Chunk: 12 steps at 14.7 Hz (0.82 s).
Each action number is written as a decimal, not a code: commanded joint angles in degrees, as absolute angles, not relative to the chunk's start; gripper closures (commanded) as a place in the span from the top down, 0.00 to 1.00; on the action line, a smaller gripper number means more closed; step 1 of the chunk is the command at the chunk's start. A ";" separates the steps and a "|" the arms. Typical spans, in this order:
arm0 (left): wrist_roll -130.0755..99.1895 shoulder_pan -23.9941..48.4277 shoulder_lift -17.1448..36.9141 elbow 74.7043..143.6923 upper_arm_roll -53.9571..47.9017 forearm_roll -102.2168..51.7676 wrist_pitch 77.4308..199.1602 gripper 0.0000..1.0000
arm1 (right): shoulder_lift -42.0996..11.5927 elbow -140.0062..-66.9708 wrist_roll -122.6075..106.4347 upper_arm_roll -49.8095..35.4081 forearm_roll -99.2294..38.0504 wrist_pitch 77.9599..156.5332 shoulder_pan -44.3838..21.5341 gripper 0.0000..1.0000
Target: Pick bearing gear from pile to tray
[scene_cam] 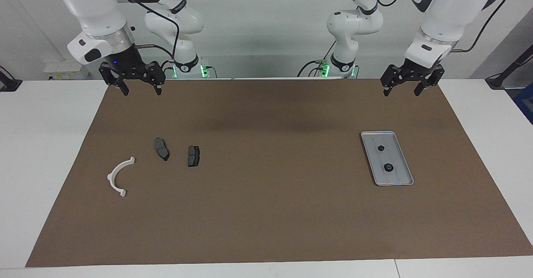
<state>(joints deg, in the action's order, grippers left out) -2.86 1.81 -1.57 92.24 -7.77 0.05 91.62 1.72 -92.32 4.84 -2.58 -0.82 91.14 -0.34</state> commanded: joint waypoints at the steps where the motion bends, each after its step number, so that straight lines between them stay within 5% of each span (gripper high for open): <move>1: -2.20 3.43 -0.79 90.44 -7.65 -1.14 90.35 1.00 | 2.37 -93.08 5.01 -2.81 -0.09 92.11 -0.09 1.00; 12: -2.72 -2.01 1.05 87.28 -6.33 1.14 94.39 1.00 | 2.37 -93.16 4.92 -2.90 -0.09 92.11 0.00 1.00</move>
<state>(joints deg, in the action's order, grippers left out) -2.85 -1.22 0.03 88.74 -6.50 0.48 94.05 1.72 -92.32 4.84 -2.58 -0.82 91.14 -0.34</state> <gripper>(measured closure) 0.000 0.000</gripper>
